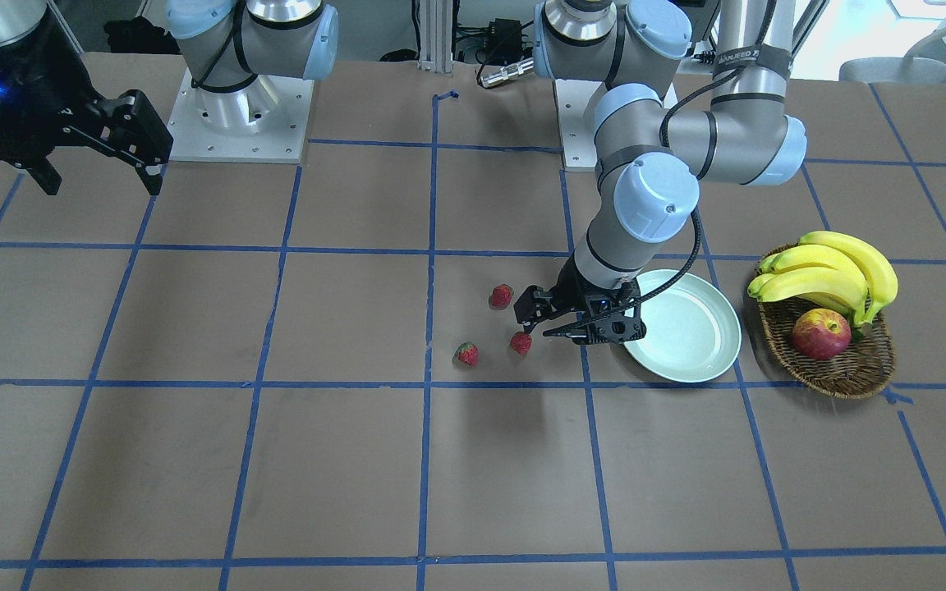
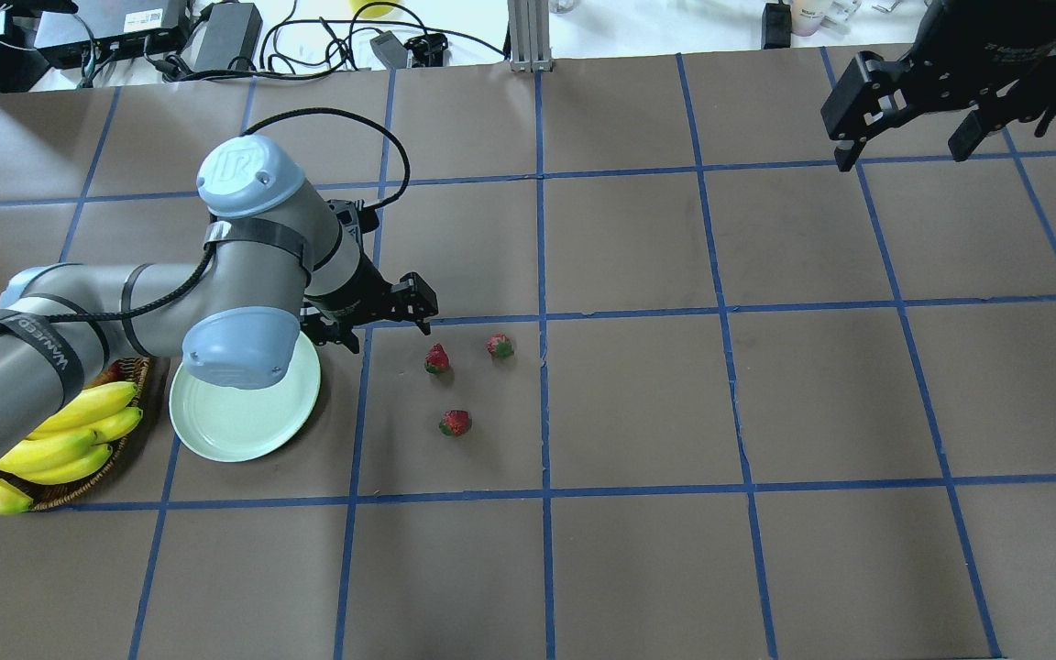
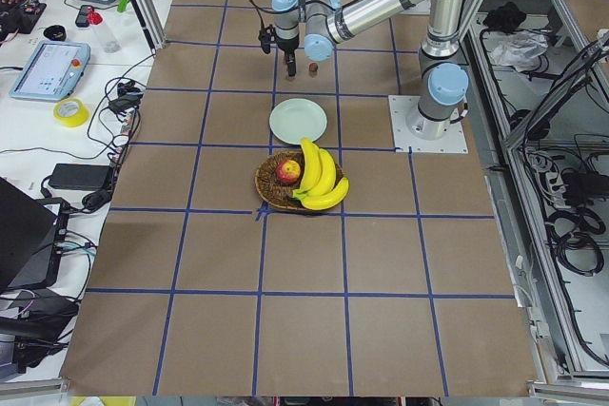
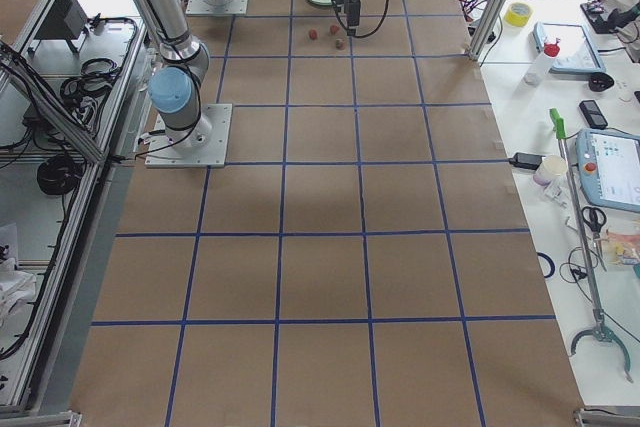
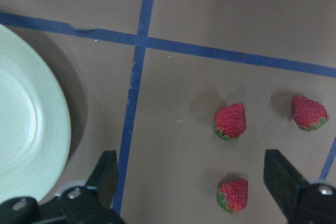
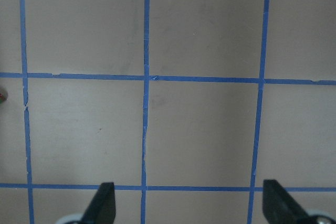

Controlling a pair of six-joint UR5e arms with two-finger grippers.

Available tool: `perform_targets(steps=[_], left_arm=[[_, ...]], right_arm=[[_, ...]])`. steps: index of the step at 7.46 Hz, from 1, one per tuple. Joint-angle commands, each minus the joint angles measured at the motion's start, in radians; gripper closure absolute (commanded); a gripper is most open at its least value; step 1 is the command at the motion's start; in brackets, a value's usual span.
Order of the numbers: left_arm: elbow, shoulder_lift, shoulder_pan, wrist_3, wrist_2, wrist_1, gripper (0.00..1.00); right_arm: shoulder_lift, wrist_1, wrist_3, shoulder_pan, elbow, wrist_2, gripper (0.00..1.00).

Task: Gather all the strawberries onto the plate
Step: 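Lower the left gripper and grasp the strawberry nearest the plate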

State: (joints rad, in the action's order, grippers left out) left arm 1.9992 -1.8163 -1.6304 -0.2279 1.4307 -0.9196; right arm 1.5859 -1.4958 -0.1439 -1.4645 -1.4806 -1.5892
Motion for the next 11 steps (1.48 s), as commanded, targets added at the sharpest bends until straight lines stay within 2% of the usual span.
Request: perform_targets(steps=[1, 2, 4, 5, 6, 7, 9, 10, 11], left_arm=[[0.004, -0.064, -0.019, -0.008, -0.006, 0.062, 0.00], [0.004, -0.093, -0.019, -0.008, -0.007, 0.089, 0.00], [0.006, -0.129, -0.022, -0.007, -0.021, 0.122, 0.01], [0.006, -0.138, -0.028, -0.007, -0.033, 0.123, 0.33], [0.006, -0.138, -0.032, -0.005, -0.059, 0.122, 0.70], [0.004, -0.140, -0.032, -0.010, -0.076, 0.122, 1.00], [-0.031, -0.120, -0.029, 0.005, -0.063, 0.116, 1.00], [-0.074, -0.100, -0.023, 0.007, -0.012, 0.055, 1.00], [-0.139, -0.084, -0.006, 0.012, 0.098, -0.032, 1.00]], right_arm=[[0.002, -0.014, 0.001, -0.002, -0.007, 0.003, 0.00], [0.003, -0.012, 0.004, -0.005, -0.007, 0.000, 0.00], [0.003, -0.020, 0.088, -0.113, -0.006, -0.009, 0.00], [-0.007, -0.030, 0.186, -0.181, -0.010, -0.014, 0.00], [-0.026, -0.052, 0.184, -0.195, -0.010, -0.012, 0.00], [-0.029, -0.107, 0.166, -0.189, -0.010, -0.018, 0.00], [-0.024, -0.153, 0.165, -0.189, -0.007, 0.000, 0.00], [-0.026, -0.147, 0.167, -0.189, -0.006, 0.000, 0.00], [-0.023, -0.141, 0.167, -0.189, 0.002, -0.001, 0.00]])
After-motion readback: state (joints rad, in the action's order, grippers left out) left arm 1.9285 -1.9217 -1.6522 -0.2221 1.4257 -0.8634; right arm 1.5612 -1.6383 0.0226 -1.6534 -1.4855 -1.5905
